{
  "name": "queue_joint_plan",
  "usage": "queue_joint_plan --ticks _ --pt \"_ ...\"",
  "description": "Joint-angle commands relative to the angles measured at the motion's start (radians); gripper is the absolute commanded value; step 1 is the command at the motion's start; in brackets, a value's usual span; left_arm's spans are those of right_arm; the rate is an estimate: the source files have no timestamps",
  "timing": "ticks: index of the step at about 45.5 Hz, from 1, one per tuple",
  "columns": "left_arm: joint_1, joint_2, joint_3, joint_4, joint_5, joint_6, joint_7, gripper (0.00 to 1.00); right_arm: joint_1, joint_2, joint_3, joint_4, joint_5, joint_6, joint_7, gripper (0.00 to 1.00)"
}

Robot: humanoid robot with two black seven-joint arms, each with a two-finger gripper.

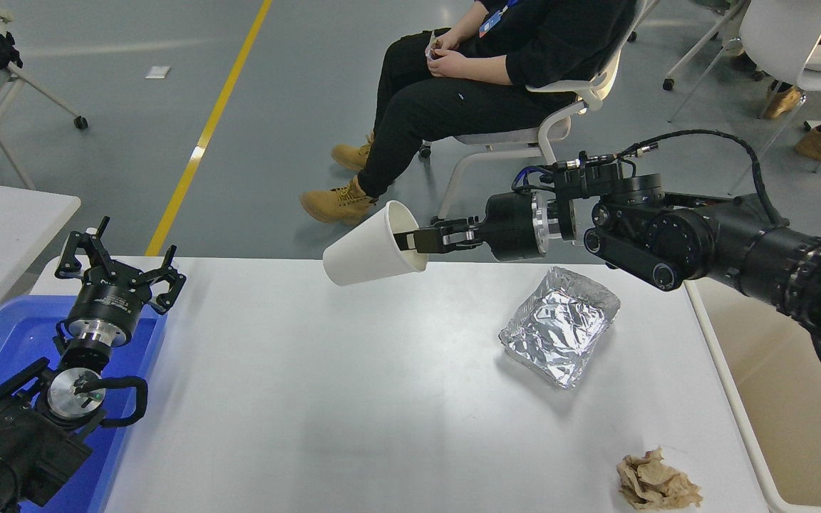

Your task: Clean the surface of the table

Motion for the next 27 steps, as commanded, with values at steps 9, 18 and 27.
queue_joint_plan --ticks 9,18,27 --pt "0.0 0.0 0.0 0.001 0.0 0.0 0.0 1.0 -0.037 -0.025 0.022 -0.255 0.278 0.001 0.0 0.0" --pt "-0.002 0.0 0.0 0.001 0.0 0.0 0.0 1.0 -0.085 -0.077 0.019 -0.399 0.388 0.005 -0.003 0.0" --pt "0.0 0.0 0.0 0.001 0.0 0.0 0.0 1.0 -0.138 -0.089 0.021 -0.588 0.421 0.057 -0.013 0.0"
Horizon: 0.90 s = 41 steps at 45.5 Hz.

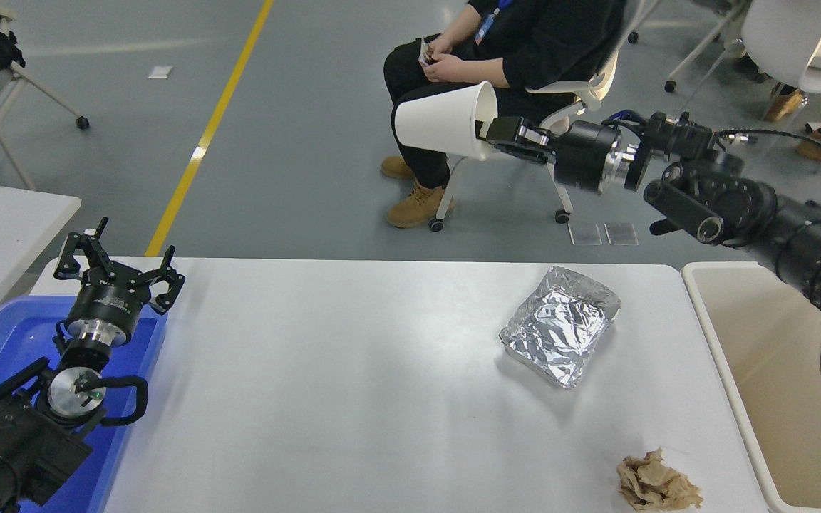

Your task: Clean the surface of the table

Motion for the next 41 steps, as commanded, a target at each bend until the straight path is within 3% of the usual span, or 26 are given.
queue_joint_plan --ticks 1,8,21,32,41 --pt "0.0 0.0 0.0 0.001 0.0 0.0 0.0 1.0 -0.069 -0.031 0.001 -0.217 0.072 0.042 -0.008 0.0" --pt "0.0 0.0 0.0 0.001 0.0 0.001 0.0 1.0 -0.12 -0.081 0.006 -0.24 0.083 0.043 -0.026 0.0" --pt "0.0 0.0 0.0 0.001 0.0 0.0 0.0 1.0 -0.206 -0.209 0.011 -0.242 0.147 0.043 -0.164 0.0" --pt "0.0 0.0 0.0 -0.001 0.0 0.0 0.0 1.0 -0.224 -0.251 0.015 -0.276 0.233 0.042 -0.422 0.0" --pt "0.0 0.0 0.0 -0.001 0.0 0.0 0.0 1.0 -0.254 -0.271 0.061 -0.303 0.227 0.034 -0.565 0.0"
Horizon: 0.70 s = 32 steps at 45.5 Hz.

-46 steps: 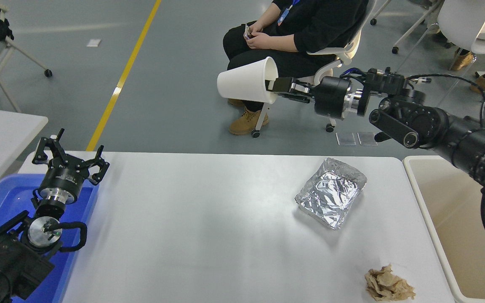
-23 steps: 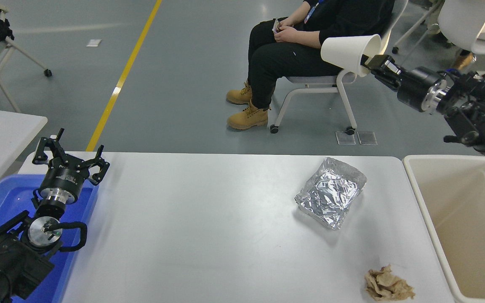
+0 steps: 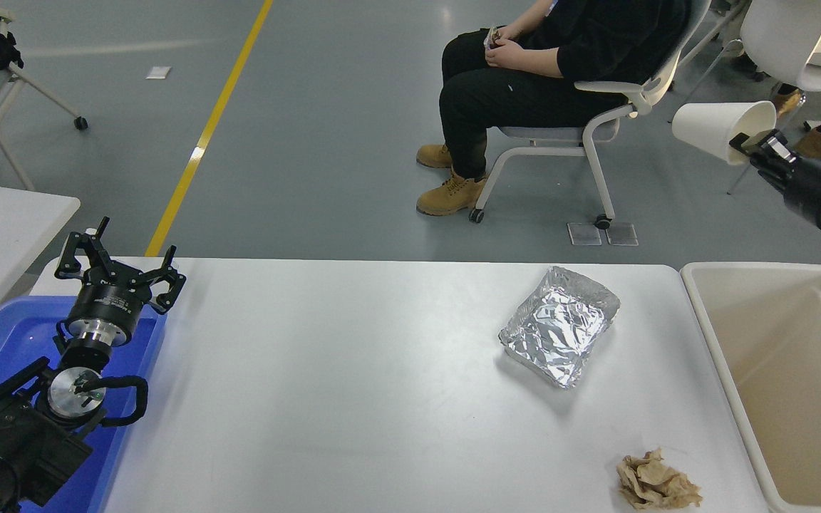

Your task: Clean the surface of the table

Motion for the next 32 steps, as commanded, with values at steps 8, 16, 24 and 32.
queue_joint_plan --ticks 8,16,24,32 --pt "0.0 0.0 0.0 0.0 0.0 0.0 0.0 1.0 -0.072 -0.046 0.035 -0.053 0.011 -0.005 -0.27 0.0" --pt "0.0 0.0 0.0 -0.001 0.0 0.0 0.0 1.0 -0.117 -0.075 0.032 -0.054 0.003 -0.007 -0.302 0.0" --pt "0.0 0.0 0.0 0.001 0.0 0.0 0.0 1.0 -0.197 -0.085 0.021 -0.053 -0.026 -0.008 -0.348 0.0" --pt "0.0 0.0 0.0 -0.001 0.0 0.0 0.0 1.0 -0.255 -0.085 -0.023 -0.051 -0.047 -0.008 -0.349 0.0"
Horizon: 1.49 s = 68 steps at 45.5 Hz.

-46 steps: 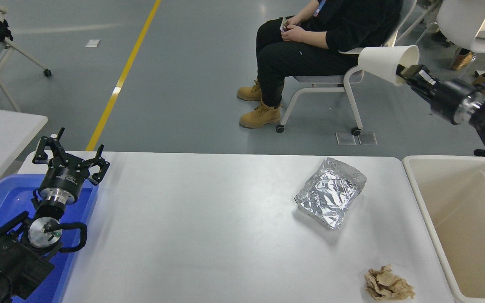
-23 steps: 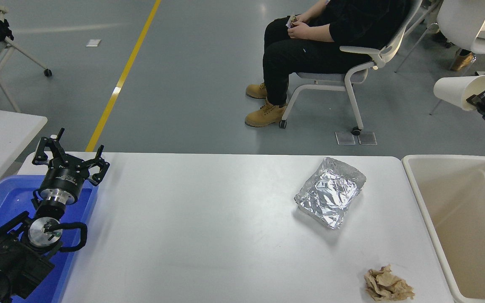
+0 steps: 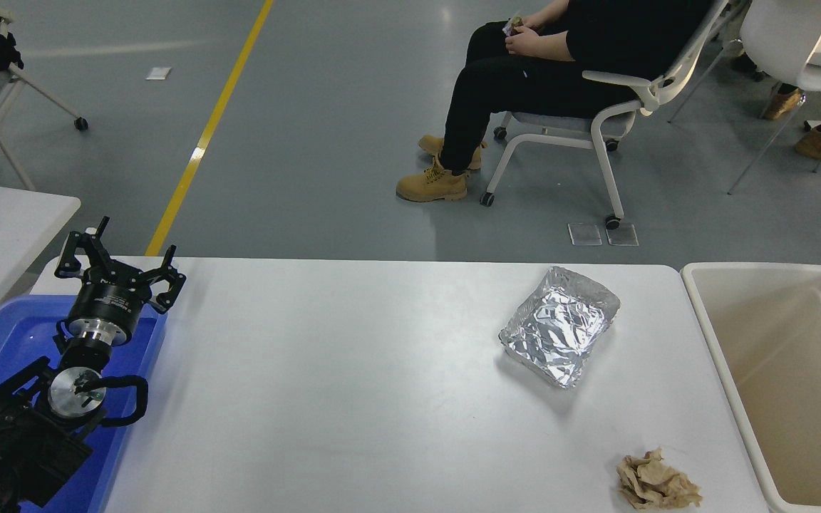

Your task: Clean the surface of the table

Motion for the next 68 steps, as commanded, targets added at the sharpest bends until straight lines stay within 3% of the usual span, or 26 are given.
queue_joint_plan --ticks 1,31,45,68 --pt "0.0 0.0 0.0 0.001 0.0 0.0 0.0 1.0 -0.089 -0.009 -0.065 0.0 -0.037 -0.001 -0.029 0.0" --pt "0.0 0.0 0.0 0.001 0.0 0.0 0.0 1.0 -0.138 0.109 -0.458 0.01 -0.038 -0.044 -0.018 0.0" --pt "0.0 0.0 0.0 0.001 0.0 0.0 0.0 1.0 -0.142 0.213 -0.467 0.01 -0.04 -0.091 -0.024 0.0" --pt "0.0 0.0 0.0 0.0 0.0 0.0 0.0 1.0 -0.175 0.209 -0.452 0.007 -0.023 -0.101 -0.024 0.0"
